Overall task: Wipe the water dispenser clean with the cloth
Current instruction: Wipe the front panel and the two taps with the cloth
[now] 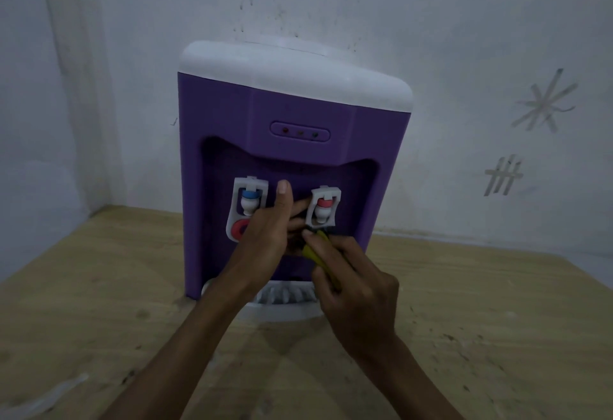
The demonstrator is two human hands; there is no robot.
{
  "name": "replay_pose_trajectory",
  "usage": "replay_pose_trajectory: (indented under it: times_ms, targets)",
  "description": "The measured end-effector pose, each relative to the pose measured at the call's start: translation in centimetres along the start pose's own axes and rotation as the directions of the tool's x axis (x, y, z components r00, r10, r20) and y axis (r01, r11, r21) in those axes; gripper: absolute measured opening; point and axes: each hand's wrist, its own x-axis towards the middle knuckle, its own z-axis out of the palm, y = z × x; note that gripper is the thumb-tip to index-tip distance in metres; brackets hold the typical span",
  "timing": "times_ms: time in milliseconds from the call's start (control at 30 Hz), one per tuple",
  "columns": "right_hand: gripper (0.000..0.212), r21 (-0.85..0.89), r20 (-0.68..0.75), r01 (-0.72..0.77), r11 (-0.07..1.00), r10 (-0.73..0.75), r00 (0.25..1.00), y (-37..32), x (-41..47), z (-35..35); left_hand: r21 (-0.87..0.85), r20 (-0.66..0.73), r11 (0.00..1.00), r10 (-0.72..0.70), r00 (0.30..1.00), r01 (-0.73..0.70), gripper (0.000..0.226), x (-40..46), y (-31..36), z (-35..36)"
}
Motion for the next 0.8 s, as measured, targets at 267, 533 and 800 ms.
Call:
replay_pose_trajectory:
  times_ms: [267,533,800]
  targets:
    - [0.032,0.034,0.142,0.019,0.999,-0.023,0.990,-0.5,-3.3,1.5,-0.022,-0.002,1.000,0.001,1.000,-0.001,0.055,0.0,0.2,0.1]
    - [0.048,0.058,-0.196,-0.034,0.998,0.045,0.980,1.1,1.4,-0.6,-0.013,0.030,0.997,0.074,0.997,-0.074,0.052,-0.7,0.3,0.1]
    - [0.034,0.031,0.051,-0.017,0.999,0.016,0.999,1.7,-2.5,0.7,0.002,0.031,0.997,0.075,0.997,-0.075,0.048,-0.3,0.3,0.1]
